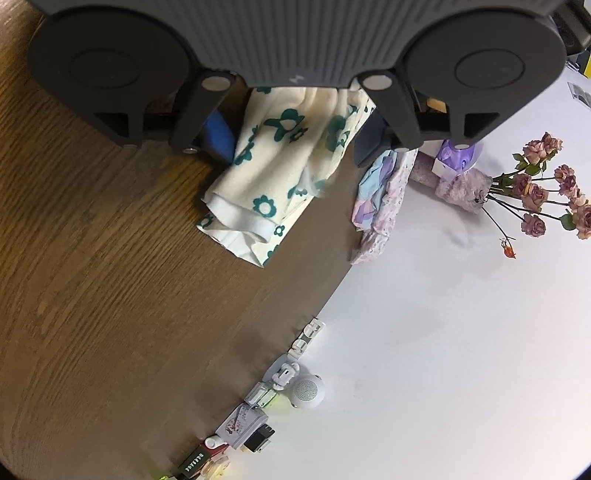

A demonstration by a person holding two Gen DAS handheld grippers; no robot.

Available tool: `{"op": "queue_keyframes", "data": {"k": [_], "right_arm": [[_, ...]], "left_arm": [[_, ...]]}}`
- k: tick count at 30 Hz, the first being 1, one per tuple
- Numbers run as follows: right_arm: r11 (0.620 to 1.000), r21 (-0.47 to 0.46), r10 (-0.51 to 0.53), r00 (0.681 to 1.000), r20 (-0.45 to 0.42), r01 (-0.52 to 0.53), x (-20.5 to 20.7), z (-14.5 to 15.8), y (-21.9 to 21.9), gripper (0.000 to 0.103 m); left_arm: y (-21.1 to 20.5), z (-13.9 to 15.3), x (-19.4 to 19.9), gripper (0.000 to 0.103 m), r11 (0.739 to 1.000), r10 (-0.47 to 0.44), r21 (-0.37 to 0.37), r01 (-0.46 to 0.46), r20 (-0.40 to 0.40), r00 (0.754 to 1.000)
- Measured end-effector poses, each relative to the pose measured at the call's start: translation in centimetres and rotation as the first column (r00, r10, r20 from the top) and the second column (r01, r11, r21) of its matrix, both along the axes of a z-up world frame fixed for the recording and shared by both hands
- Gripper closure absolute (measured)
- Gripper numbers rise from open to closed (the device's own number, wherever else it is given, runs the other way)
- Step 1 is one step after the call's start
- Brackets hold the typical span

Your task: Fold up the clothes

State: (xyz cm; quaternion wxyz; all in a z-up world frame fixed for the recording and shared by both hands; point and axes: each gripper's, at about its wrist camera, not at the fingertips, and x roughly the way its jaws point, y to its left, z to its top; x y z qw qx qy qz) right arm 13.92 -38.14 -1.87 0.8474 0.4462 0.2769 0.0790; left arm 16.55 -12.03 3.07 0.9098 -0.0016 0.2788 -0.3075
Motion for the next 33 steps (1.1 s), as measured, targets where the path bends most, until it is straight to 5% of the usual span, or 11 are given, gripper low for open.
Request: {"op": "queue_keyframes", "data": {"k": [8, 17, 24, 33], "right_arm": [[0.999, -0.045, -0.014, 1.000, -0.003, 0.014, 0.9, 0.1, 1.2, 0.032], [0.997, -0.080, -0.025, 0.999, -0.027, 0.022, 2.1, -0.1, 1.9, 0.044], [0.995, -0.101, -0.028, 0.999, -0.022, 0.025, 2.1, -0.2, 1.9, 0.079], [0.995, -0.095, -0.028, 0.999, -0.025, 0.026, 2.2, -0.3, 1.7, 0.070]], "left_arm": [[-0.2, -0.9, -0.1, 0.062, 1.000, 0.016, 0.021, -0.016, -0.012, 1.000], [0.6, -1.4, 0.0, 0.060, 0.995, 0.099, -0.027, -0.100, -0.044, 0.994], [0.8, -1.8, 0.4, 0.060, 0.992, 0.118, -0.036, -0.120, -0.059, 0.991], [0.9, -2.0, 0.5, 0.059, 0.992, 0.118, -0.046, -0.122, -0.067, 0.991]]}}
